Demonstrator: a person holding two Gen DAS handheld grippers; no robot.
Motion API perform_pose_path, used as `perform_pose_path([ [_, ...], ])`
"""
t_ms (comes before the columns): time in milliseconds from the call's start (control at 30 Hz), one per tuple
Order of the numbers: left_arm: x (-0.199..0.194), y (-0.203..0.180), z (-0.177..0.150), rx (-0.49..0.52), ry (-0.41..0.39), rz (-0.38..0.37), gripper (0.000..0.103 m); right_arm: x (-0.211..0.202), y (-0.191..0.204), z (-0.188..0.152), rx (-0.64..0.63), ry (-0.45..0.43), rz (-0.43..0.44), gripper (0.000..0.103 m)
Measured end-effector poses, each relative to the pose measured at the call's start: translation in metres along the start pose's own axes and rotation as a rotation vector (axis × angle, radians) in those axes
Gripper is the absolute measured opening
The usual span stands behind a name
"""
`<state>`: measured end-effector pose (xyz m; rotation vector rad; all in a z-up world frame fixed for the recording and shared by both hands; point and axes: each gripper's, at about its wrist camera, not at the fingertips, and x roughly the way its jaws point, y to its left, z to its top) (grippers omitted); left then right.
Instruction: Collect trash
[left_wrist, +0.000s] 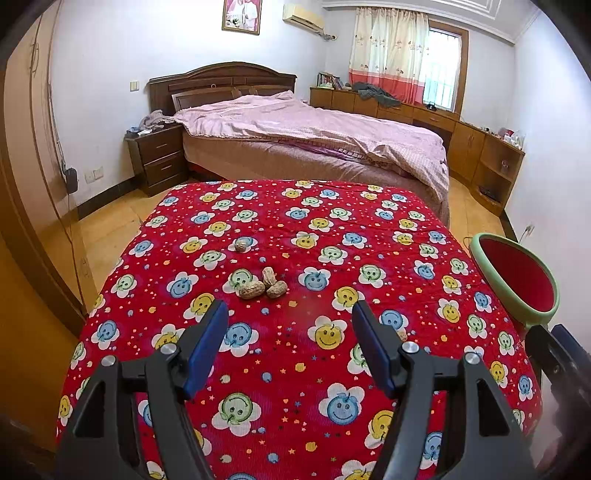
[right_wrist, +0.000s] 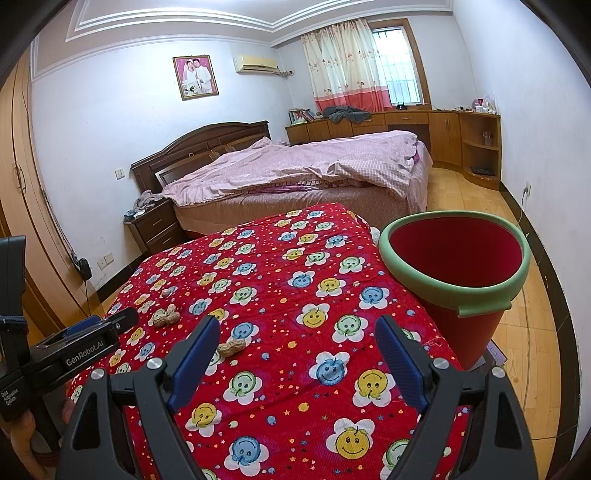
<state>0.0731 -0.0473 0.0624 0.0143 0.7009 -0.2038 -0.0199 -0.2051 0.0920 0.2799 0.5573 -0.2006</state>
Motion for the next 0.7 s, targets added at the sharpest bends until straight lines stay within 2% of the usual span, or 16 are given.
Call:
perform_pose_path([
  [700,0.0001,0.0016,0.0018,-0.001,0.004,0.001,0.069,0.0004,0.0004,-0.0001,0.001,0.002,-0.001,0.088],
])
